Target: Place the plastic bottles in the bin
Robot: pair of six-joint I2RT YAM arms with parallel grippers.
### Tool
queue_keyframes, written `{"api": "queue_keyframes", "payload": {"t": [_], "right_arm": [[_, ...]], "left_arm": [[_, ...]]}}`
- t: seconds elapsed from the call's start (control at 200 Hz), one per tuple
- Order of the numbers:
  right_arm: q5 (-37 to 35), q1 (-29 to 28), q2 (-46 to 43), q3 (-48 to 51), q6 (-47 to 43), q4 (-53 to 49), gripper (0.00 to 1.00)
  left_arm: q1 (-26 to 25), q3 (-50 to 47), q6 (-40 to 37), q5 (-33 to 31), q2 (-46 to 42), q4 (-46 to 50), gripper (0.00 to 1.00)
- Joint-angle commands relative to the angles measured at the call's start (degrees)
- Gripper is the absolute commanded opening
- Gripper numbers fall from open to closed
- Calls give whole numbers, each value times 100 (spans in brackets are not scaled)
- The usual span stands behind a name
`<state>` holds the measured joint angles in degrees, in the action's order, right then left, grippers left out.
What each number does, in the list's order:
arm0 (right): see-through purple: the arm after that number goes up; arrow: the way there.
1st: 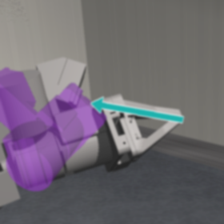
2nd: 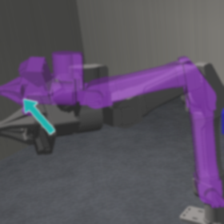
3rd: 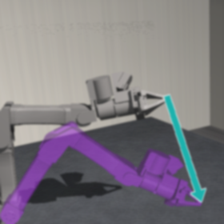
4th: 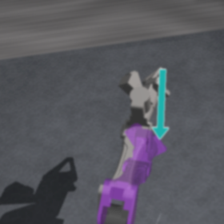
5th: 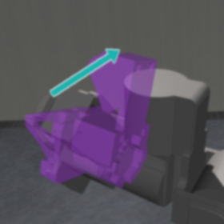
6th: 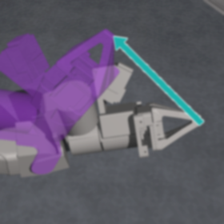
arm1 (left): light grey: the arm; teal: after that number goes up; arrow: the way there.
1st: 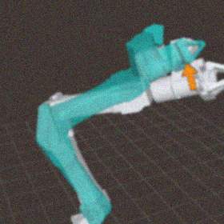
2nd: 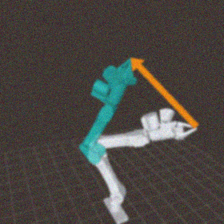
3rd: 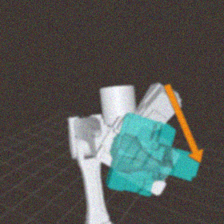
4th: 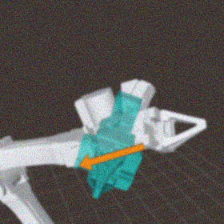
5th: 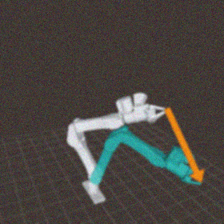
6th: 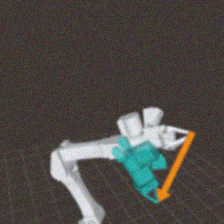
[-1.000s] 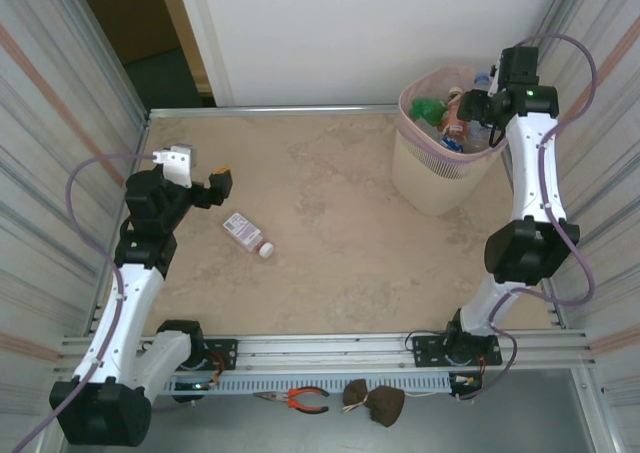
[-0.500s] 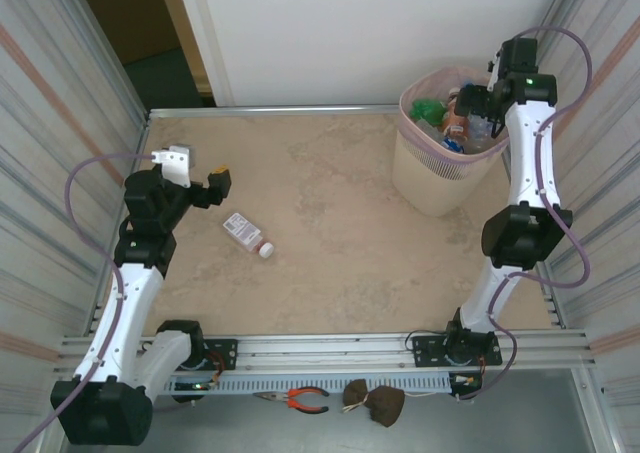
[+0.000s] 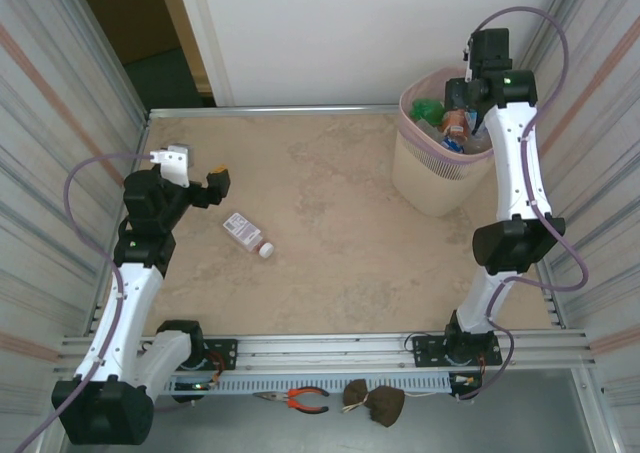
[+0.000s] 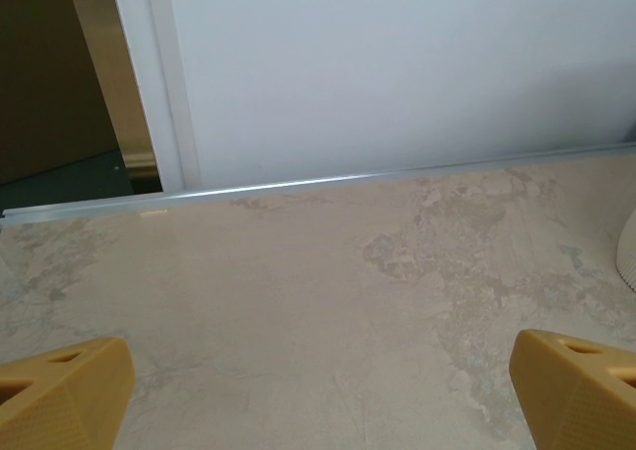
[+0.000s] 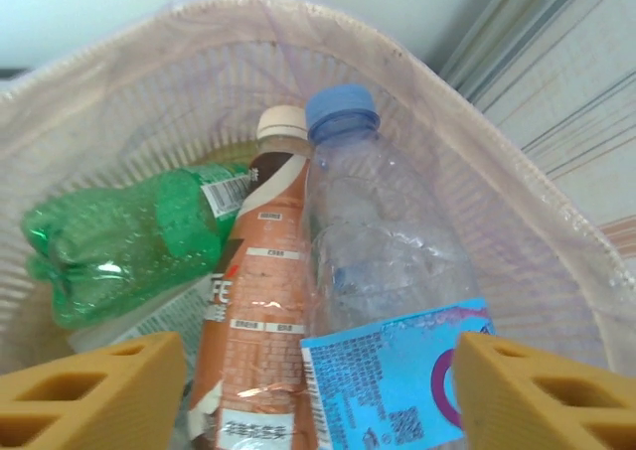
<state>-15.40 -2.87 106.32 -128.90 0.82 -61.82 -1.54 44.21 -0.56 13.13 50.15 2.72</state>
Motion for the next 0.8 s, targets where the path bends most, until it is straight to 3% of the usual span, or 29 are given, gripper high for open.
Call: {"api": "queue_keyframes", "payload": {"t": [0.0, 0.125, 0.261, 0.606, 0.797], "right_arm": [[11, 67, -142, -144, 3, -141, 57], [254, 188, -8, -117, 161, -215, 39], [241, 357, 106, 97, 218, -128, 35], [14, 466, 16, 379, 274, -8, 32], [-182, 167, -281, 158, 211, 7, 46]], "left_arm": [[49, -17, 73, 109, 3, -219, 98], [51, -8, 65, 103, -14, -211, 98], [51, -2, 64, 99, -9, -209, 98], [56, 42, 98, 161, 94, -171, 98], [41, 161, 168, 109, 208, 2, 97]]}}
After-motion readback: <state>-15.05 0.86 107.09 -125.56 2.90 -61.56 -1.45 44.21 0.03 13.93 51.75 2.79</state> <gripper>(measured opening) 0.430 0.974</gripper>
